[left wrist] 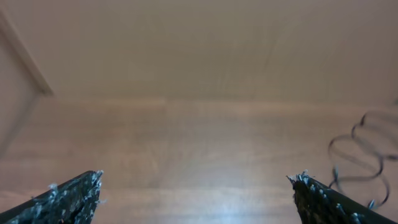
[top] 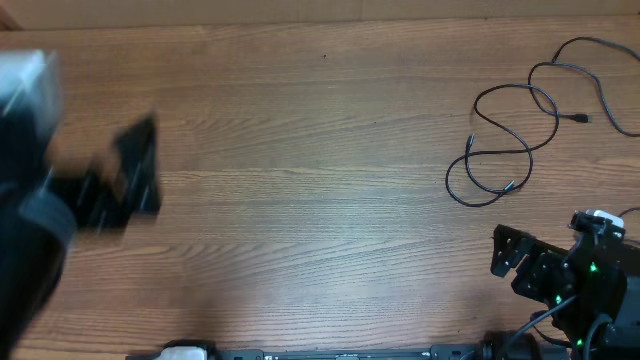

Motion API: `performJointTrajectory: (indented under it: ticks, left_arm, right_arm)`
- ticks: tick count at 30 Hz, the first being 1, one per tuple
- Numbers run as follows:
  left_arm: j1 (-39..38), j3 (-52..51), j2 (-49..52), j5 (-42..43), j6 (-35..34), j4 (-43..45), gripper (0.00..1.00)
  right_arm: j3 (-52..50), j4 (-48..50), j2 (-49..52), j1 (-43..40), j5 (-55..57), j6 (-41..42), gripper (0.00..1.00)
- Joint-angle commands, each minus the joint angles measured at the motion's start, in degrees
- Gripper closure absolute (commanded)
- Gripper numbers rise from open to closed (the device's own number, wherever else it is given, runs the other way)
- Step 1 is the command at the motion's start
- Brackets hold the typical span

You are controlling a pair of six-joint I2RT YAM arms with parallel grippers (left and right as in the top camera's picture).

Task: Untangle cables

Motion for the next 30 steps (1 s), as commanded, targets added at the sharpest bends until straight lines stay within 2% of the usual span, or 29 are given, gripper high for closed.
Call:
performJointTrajectory:
  ticks: [1,7,11,13,16,22,26,30]
  left_arm:
    - [0.2,0.35,-8.79,-3.02,0.02,-0.26,0.0]
    - [0.74,-1.68,-23.91,-10.95,-3.67,-0.26,0.0]
    - [5.42,-8.48,-33.92,-15.21,-3.67,-0.11,0.0]
    - [8.96,-13.09,-37.79,-14.78,-3.58,1.11,0.0]
    - [15.47,-22.36,-42.6,-7.43,0.83,5.01,0.0]
    - [23.02,-37.66,-45.16,11.04,8.37,11.58,0.0]
    - [22.25,-46.9,-45.11,20.28,13.44,14.88,0.0]
    - [18.88,-54.58,-45.13,20.37,15.19,17.64,0.0]
  right_arm:
    - [0.0,2.14,-0.28,-0.11,-3.48,0.04,0.0]
    - [-0.26,10.84,-0.26,-0.11,-7.43,-0.35,0.0]
    - [-0.52,14.82,-0.26,-0.11,-7.39,-7.76,0.0]
    - [-0.9,16.87,-0.15,-0.11,-7.37,-11.15,0.0]
    - [-1.01,18.99,1.22,-0.11,-6.62,-15.37,0.0]
    - [-1.01,19.21,6.84,-0.11,-0.72,-15.5,0.0]
    - [-1.01,19.23,11.34,-0.11,1.22,-15.5,0.0]
    - [-1.01,18.93,16.11,-0.11,1.22,-15.5,0.0]
